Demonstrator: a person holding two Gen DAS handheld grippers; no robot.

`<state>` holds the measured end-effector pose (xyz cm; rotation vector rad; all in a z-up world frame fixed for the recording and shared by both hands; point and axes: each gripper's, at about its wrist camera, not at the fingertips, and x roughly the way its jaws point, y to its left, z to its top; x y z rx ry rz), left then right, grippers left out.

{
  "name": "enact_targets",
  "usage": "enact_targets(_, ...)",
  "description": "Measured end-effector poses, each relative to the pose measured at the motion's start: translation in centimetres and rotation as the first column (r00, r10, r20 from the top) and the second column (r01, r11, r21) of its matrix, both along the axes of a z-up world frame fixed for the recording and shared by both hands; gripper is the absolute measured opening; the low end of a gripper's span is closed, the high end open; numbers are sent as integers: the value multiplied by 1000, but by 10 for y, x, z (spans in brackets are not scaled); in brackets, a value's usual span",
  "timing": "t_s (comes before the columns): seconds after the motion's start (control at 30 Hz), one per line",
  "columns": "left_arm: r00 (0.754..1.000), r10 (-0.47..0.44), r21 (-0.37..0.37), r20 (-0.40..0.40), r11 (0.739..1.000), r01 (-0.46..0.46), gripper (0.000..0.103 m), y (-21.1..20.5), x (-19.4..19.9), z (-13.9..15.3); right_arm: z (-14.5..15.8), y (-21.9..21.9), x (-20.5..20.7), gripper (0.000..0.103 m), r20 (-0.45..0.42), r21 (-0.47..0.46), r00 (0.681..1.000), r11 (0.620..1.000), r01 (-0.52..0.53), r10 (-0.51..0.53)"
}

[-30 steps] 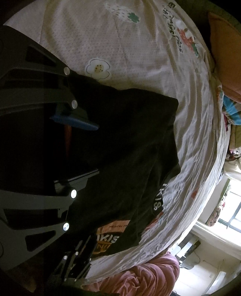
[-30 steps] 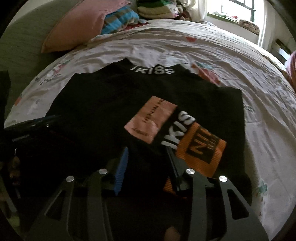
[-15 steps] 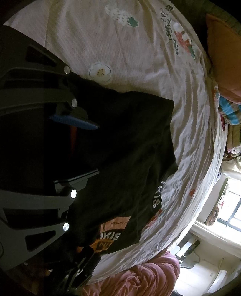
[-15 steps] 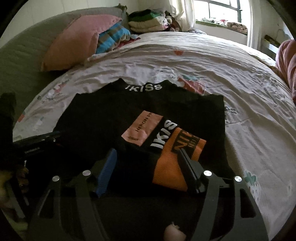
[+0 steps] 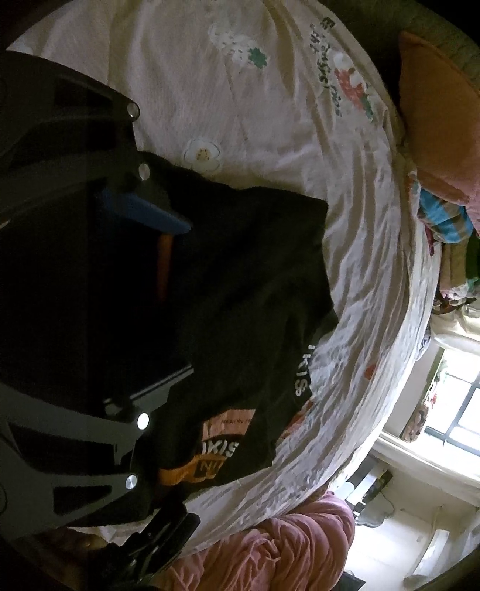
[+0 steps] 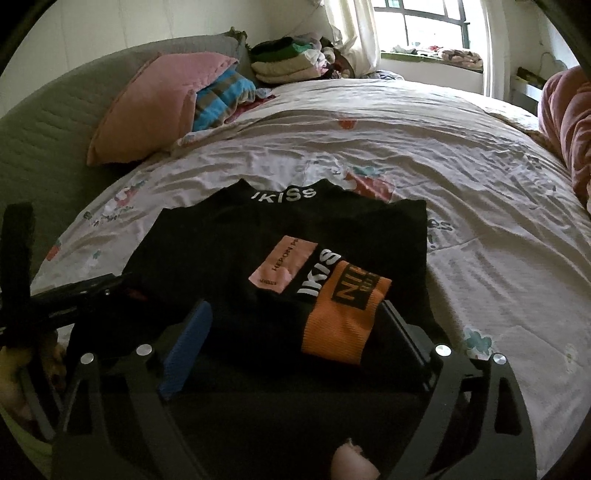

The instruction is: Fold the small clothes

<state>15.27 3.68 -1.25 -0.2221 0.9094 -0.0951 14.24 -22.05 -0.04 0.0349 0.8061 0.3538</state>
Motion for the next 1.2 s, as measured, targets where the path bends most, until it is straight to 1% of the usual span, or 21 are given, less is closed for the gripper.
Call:
enact_targets(0.07, 1000, 0, 1, 11, 1000, 0, 71, 0, -3, 4, 2, 0, -1, 92, 5, 3, 1000, 1000, 0, 0)
enact_targets(0.13, 1000, 3, 4, 20, 1000, -3, 78, 1, -5, 8, 6, -1, -4, 94, 14, 5, 1000, 1000, 1, -1)
enact_targets(0.17, 1000, 9, 7, 28, 1000, -9, 87, 1, -7, 11, 8, -1, -5, 94, 18, 7, 1000, 1000, 2, -2)
enact_targets(0.27, 999, 13, 12, 45, 1000, -14, 93, 2, -10, 16, 13, -2, -8, 95, 29, 10, 1000, 1000, 3, -3)
enact_targets(0.8, 995, 5, 39, 100, 999, -9, 93, 6, -44, 43, 33, -3, -38, 95, 78, -17, 997, 1000, -10, 11)
enact_targets(0.97, 994, 11, 18, 112, 1000, -13, 93, 12, -60, 47, 38, -4, -49, 95, 93, -27, 996, 1000, -13, 16)
enact_targets(1.1, 993, 13, 29, 117, 999, -16, 93, 17, -70, 50, 41, -6, -58, 95, 100, -39, 995, 999, -14, 18)
enact_targets(1.2, 993, 18, 22, 115, 1000, -21, 93, 21, -77, 51, 42, -7, -65, 95, 101, -50, 995, 999, -17, 23)
